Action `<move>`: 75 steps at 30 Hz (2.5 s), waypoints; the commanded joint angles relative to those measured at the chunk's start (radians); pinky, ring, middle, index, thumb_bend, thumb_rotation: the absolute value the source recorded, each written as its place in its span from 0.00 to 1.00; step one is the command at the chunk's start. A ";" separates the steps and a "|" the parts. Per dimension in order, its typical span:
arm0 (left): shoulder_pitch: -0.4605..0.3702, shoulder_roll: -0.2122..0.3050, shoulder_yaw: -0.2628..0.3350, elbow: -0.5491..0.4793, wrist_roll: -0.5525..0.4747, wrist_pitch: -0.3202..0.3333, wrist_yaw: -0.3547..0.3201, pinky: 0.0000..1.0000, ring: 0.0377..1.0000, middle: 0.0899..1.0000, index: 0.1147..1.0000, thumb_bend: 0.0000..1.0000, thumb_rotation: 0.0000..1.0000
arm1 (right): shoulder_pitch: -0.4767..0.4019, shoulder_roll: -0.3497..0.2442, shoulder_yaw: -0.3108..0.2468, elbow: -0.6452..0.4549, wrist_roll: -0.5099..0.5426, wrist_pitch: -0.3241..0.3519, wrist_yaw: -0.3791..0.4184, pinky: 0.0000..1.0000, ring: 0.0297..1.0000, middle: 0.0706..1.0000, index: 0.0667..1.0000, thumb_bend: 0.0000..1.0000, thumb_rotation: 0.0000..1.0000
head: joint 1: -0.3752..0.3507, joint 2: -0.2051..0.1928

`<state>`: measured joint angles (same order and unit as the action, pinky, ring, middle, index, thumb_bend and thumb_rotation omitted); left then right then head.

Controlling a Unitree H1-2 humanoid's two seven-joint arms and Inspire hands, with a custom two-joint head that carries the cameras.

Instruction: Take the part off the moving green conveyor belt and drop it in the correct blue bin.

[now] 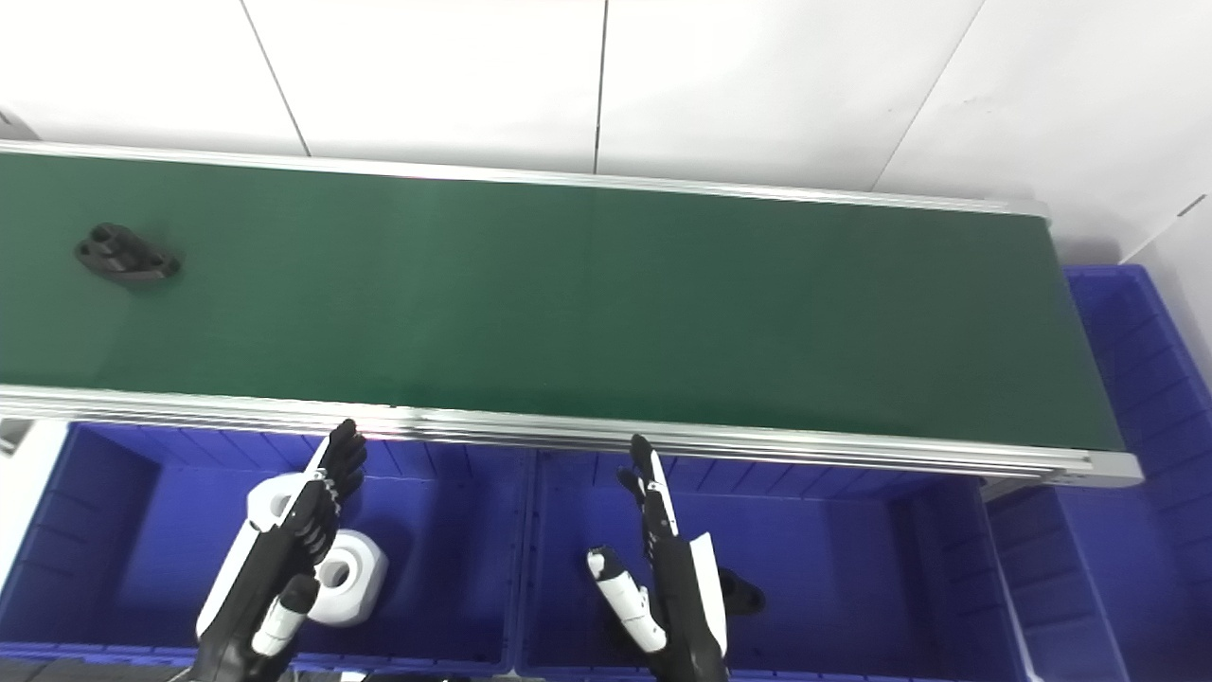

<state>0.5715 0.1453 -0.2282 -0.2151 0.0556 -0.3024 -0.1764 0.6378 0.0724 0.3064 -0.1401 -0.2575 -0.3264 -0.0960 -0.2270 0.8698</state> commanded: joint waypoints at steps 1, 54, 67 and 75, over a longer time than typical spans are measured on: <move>0.009 0.006 0.002 -0.023 0.003 -0.036 0.003 0.99 1.00 1.00 1.00 1.00 0.94 | 0.017 0.023 0.020 -0.031 -0.005 -0.036 -0.008 0.99 0.94 0.98 1.00 0.81 0.91 | -0.004 -0.001; -0.164 -0.042 -0.180 0.320 0.124 -0.167 0.220 0.79 0.92 0.99 1.00 0.93 0.91 | -0.204 -0.027 -0.170 -0.118 -0.049 -0.093 -0.024 0.88 0.89 0.89 0.98 0.77 0.69 | 0.295 -0.330; -0.179 -0.022 -0.177 0.326 0.090 -0.167 0.205 0.80 0.93 1.00 1.00 0.92 0.88 | -0.646 0.030 -0.124 -0.160 -0.307 0.272 0.083 0.78 0.84 0.87 0.92 0.95 0.59 | 0.253 -0.321; -0.174 -0.005 -0.172 0.316 0.095 -0.167 0.190 0.84 0.94 1.00 1.00 0.96 0.90 | -0.881 0.065 -0.032 0.040 -0.508 0.355 0.027 0.61 0.72 0.81 0.87 1.00 0.54 | 0.248 -0.310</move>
<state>0.3968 0.1371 -0.3937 0.1284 0.1502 -0.4289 0.0180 -0.1937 0.1227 0.2642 -0.1082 -0.7388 0.0272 -0.0306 0.0199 0.5568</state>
